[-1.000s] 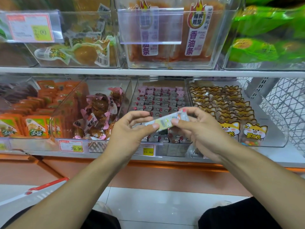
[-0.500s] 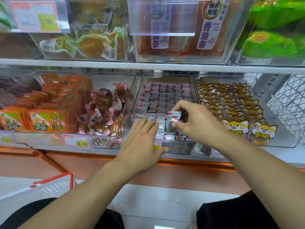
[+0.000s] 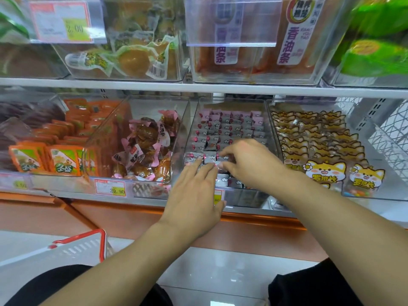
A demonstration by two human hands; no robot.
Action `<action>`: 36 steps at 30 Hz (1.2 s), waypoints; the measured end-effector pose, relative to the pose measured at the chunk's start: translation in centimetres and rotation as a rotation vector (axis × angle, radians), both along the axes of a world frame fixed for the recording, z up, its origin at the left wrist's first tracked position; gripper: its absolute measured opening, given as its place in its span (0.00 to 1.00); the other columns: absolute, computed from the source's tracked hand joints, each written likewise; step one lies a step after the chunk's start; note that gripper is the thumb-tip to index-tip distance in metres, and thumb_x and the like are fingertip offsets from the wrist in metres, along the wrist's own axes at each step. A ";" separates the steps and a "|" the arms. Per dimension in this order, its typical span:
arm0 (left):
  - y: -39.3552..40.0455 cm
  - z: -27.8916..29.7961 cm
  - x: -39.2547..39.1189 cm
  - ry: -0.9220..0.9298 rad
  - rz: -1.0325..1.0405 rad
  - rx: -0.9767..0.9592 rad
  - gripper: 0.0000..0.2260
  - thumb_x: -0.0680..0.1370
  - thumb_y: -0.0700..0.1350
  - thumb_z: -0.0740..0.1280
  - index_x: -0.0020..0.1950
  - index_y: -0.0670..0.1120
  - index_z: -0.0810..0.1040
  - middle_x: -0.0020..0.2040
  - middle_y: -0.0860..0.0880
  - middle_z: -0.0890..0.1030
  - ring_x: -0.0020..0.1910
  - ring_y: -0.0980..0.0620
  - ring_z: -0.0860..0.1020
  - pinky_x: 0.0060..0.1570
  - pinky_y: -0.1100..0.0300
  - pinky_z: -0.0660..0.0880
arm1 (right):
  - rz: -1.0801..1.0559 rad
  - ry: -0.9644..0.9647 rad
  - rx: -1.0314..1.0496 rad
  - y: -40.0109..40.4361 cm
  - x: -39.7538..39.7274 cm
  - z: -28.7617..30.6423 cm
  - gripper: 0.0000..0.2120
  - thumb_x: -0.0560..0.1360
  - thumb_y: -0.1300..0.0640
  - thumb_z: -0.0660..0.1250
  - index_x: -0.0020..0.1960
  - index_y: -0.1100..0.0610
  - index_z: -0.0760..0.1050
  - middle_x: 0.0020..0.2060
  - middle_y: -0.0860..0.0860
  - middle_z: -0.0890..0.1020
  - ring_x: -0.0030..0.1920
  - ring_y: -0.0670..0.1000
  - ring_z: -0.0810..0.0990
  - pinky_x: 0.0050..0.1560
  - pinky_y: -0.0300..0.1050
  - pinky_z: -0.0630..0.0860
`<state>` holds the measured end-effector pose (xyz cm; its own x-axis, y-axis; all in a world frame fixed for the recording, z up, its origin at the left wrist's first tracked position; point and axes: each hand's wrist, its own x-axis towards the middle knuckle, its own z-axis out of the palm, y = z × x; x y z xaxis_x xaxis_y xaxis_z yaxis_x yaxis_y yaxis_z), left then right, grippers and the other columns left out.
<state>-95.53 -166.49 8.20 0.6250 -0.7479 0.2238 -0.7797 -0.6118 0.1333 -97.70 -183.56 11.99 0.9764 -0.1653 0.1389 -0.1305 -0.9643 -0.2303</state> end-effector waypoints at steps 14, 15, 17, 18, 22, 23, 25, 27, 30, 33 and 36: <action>0.5 0.6 0.3 0.359 0.069 -0.354 0.38 0.79 0.56 0.69 0.82 0.53 0.51 0.79 0.54 0.63 0.77 0.55 0.62 0.75 0.56 0.61 | -0.222 -0.514 0.773 0.1 -2.0 2.3 0.05 0.81 0.50 0.67 0.47 0.46 0.74 0.42 0.45 0.83 0.41 0.39 0.81 0.39 0.32 0.76; 0.5 1.0 0.5 0.430 0.100 -0.470 0.35 0.79 0.55 0.68 0.81 0.54 0.54 0.77 0.55 0.67 0.75 0.57 0.65 0.73 0.56 0.65 | -0.260 -0.533 0.927 0.1 -2.3 2.6 0.04 0.81 0.52 0.67 0.47 0.48 0.75 0.42 0.48 0.85 0.42 0.42 0.83 0.41 0.36 0.79; 0.7 1.9 0.9 0.615 0.164 -0.753 0.26 0.80 0.53 0.69 0.76 0.54 0.66 0.66 0.55 0.79 0.63 0.62 0.76 0.62 0.60 0.74 | -0.305 -0.497 1.343 0.3 -3.0 3.1 0.03 0.82 0.58 0.65 0.50 0.57 0.76 0.41 0.52 0.87 0.44 0.48 0.86 0.43 0.40 0.83; 0.9 2.4 1.1 0.717 0.189 -0.875 0.20 0.80 0.51 0.70 0.71 0.54 0.71 0.57 0.54 0.84 0.55 0.63 0.80 0.55 0.62 0.77 | -0.323 -0.454 1.530 0.4 -3.3 3.3 0.03 0.82 0.61 0.64 0.52 0.61 0.75 0.43 0.53 0.87 0.47 0.50 0.87 0.45 0.41 0.84; 1.8 3.3 1.8 1.073 0.260 -1.094 0.09 0.79 0.46 0.70 0.56 0.45 0.83 0.45 0.47 0.87 0.45 0.52 0.85 0.45 0.62 0.81 | -0.360 -0.286 1.816 0.5 -4.1 3.2 0.06 0.82 0.65 0.62 0.57 0.66 0.75 0.49 0.61 0.86 0.50 0.55 0.87 0.48 0.45 0.84; 2.0 3.3 1.9 1.099 0.273 -1.118 0.07 0.80 0.45 0.69 0.54 0.44 0.84 0.44 0.46 0.87 0.44 0.52 0.85 0.45 0.63 0.81 | -0.359 -0.258 1.842 0.4 -4.1 3.1 0.07 0.82 0.65 0.62 0.57 0.67 0.75 0.48 0.61 0.86 0.49 0.55 0.87 0.47 0.46 0.85; 2.1 3.3 1.8 1.119 0.297 -1.153 0.05 0.80 0.43 0.68 0.49 0.43 0.83 0.42 0.45 0.86 0.43 0.52 0.85 0.44 0.63 0.82 | -0.362 -0.216 1.875 0.3 -4.2 3.1 0.09 0.83 0.66 0.61 0.61 0.68 0.75 0.51 0.63 0.86 0.50 0.58 0.87 0.48 0.48 0.85; 2.1 3.4 1.8 1.114 0.297 -1.175 0.05 0.81 0.42 0.67 0.47 0.43 0.82 0.41 0.46 0.86 0.42 0.52 0.85 0.44 0.62 0.82 | -0.377 -0.209 1.905 0.2 -4.3 3.0 0.11 0.83 0.67 0.59 0.63 0.68 0.73 0.54 0.64 0.85 0.49 0.60 0.87 0.47 0.49 0.85; 2.0 3.6 1.8 1.076 0.285 -1.183 0.06 0.82 0.42 0.66 0.47 0.44 0.81 0.38 0.49 0.85 0.41 0.52 0.85 0.45 0.61 0.83 | -0.416 -0.235 1.968 0.3 -4.2 2.7 0.11 0.83 0.68 0.59 0.65 0.67 0.72 0.53 0.65 0.85 0.47 0.62 0.87 0.42 0.48 0.85; 1.9 3.8 1.7 1.035 0.280 -1.156 0.05 0.82 0.44 0.67 0.47 0.45 0.80 0.39 0.49 0.86 0.42 0.52 0.84 0.46 0.59 0.83 | -0.399 -0.208 1.976 0.4 -4.3 2.4 0.12 0.82 0.64 0.63 0.65 0.66 0.74 0.54 0.64 0.85 0.48 0.63 0.87 0.43 0.49 0.85; 2.0 3.9 1.7 0.973 0.259 -1.105 0.05 0.81 0.46 0.68 0.48 0.46 0.81 0.41 0.45 0.86 0.41 0.51 0.84 0.46 0.57 0.83 | -0.301 -0.135 1.912 0.0 -4.6 2.2 0.22 0.75 0.56 0.73 0.65 0.65 0.76 0.56 0.62 0.85 0.52 0.61 0.86 0.47 0.47 0.84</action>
